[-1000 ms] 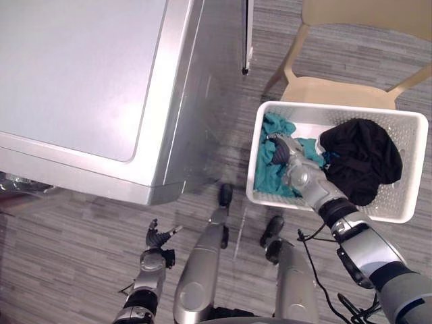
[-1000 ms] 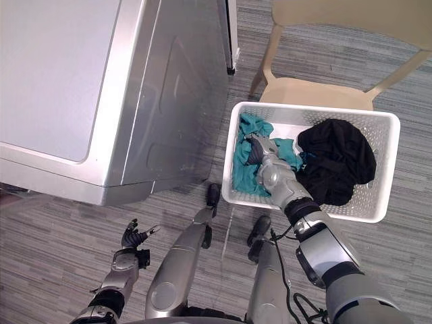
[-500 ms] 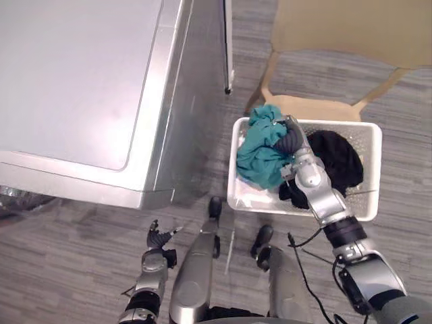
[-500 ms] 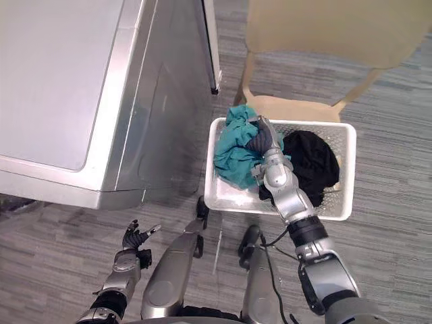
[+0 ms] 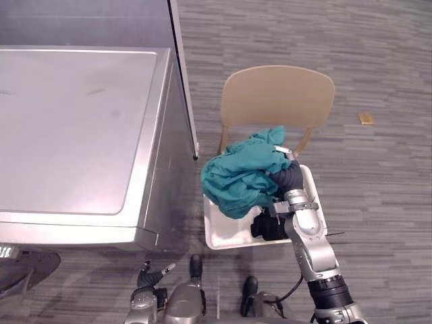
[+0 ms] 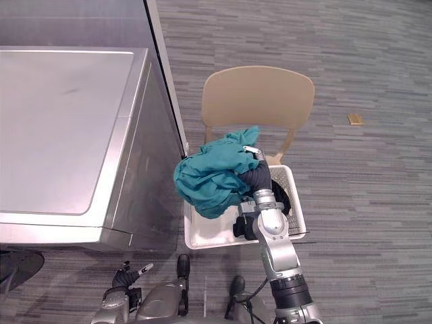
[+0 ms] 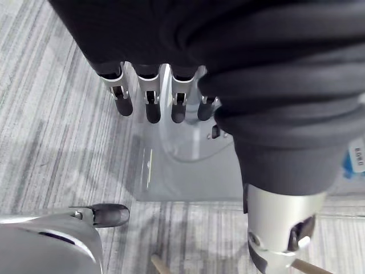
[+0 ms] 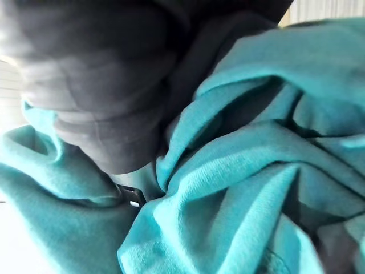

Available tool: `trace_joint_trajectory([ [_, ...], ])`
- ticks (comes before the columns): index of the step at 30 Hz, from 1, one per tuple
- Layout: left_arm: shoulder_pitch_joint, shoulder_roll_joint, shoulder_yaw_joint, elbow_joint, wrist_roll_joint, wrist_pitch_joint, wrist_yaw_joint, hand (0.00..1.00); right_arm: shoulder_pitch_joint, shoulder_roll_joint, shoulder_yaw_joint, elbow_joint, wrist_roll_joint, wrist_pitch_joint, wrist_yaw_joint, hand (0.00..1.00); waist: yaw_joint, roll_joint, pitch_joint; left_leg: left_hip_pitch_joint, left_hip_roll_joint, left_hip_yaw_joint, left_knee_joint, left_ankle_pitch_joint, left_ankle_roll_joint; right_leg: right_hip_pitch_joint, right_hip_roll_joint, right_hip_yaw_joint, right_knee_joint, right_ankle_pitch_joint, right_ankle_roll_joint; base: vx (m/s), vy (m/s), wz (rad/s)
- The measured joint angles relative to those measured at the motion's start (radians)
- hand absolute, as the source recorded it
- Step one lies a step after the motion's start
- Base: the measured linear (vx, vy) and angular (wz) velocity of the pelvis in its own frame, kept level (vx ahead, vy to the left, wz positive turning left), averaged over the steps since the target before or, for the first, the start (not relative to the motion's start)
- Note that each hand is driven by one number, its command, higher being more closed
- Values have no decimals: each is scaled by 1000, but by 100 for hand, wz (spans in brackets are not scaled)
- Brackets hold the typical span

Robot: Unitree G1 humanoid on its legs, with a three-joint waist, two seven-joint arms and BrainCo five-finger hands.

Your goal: Pick up the laundry basket with both hands and put the clothes into the washing machine.

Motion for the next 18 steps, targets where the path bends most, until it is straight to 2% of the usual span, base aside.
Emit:
trace_joint_trajectory([
  [1, 7, -7, 0, -40, 0, -1, 0, 0, 4, 1, 1, -6, -3, 0, -1, 100, 5, -3, -2, -18, -20, -42, 34, -4, 4, -8, -16, 41, 165, -40, 16, -117, -187, 117],
  [2, 24, -9, 0, -92, 0, -2, 1, 0, 4, 6, 14, -27, -13, 1, -1, 100, 19, -4, -17, -54, -35, -72, 68, -5, 3, -7, -24, 88, 263, -62, 30, -103, -172, 104],
  [3, 32, -12, 0, -120, 0, -2, 1, 0, 3, 6, 28, -43, -19, 0, -1, 100, 30, -2, -26, -77, -39, -82, 85, -5, 3, -6, -23, 112, 284, -66, 32, -147, -222, 72],
  [4, 52, -21, 1, -173, 2, -3, 5, 0, -5, 5, 55, -77, -39, 0, -1, 100, 54, 4, -40, -127, -41, -94, 124, -6, 0, 14, -23, 149, 266, -67, 31, -170, -199, 34],
  [6, 83, -45, -1, -237, 1, -10, 7, 0, -29, 6, 85, -98, -56, 0, -2, 100, 84, 24, -48, -190, -30, -105, 181, 5, -21, 63, -1, 150, 151, -149, 18, -330, -316, 15],
  [7, 109, -66, -13, -284, 0, -9, 7, 0, -33, 4, 92, -109, -62, 0, -5, 100, 99, 49, -63, -226, -10, -118, 192, 28, -53, 66, 17, 121, 97, -197, 3, -342, -267, 16],
  [8, 136, -87, -37, -334, 0, -10, 6, 0, -32, -2, 91, -117, -62, 0, -6, 100, 98, 69, -72, -246, 2, -143, 180, 51, -67, 61, 35, 83, 79, -229, -19, -372, -259, 43],
  [9, 159, -110, -69, -392, -1, -9, 4, 0, -31, -25, 89, -116, -61, 0, -12, 100, 86, 100, -78, -254, 16, -171, 129, 75, -58, 56, 64, 38, 66, -252, -50, -331, -207, 59],
  [10, 167, -115, -92, -417, -1, -9, 1, 0, -31, -36, 87, -113, -61, 1, -16, 100, 79, 111, -79, -249, 34, -162, 91, 71, -59, 51, 75, 12, 56, -255, -58, -522, -282, 114],
  [11, 165, -119, -143, -452, 0, -9, -7, 0, -31, -61, 70, -107, -62, 1, -23, 100, 55, 125, -75, -247, 62, -120, 32, -7, -28, 54, 72, -61, 23, -233, -100, -440, -201, 140],
  [12, 161, -118, -173, -511, 0, -9, -22, 0, -32, -77, 46, -94, -62, 2, -26, 100, 48, 111, -66, -250, 59, -44, 52, -10, -28, 49, 52, -113, 10, -212, -122, -481, -227, 145],
  [15, 161, -95, -213, -646, 7, -25, -43, 0, -33, -78, 9, -77, -63, 2, -25, 100, 41, 101, -78, -239, 45, 23, 229, -15, -26, 40, 28, -197, -55, -139, -141, -308, -147, 102],
  [16, 152, -75, -229, -696, 19, -49, -45, 0, -37, -78, 11, -64, -63, 2, -21, 100, 40, 110, -87, -218, 48, 41, 311, -33, -27, 30, 27, -227, -94, -101, -148, -227, -36, 87],
  [17, 128, -57, -244, -718, 25, -72, -61, 0, -39, -78, 12, -47, -63, 2, -16, 100, 34, 116, -91, -169, 57, 60, 363, -107, -34, 27, 25, -263, -132, -66, -151, -231, -9, 88],
  [18, 113, -51, -248, -724, 26, -77, -67, 0, -44, -78, 16, -29, -63, 1, -10, 100, 26, 124, -97, -141, 65, 74, 369, -138, -35, 27, 23, -281, -147, -52, -151, -216, 30, 94],
])
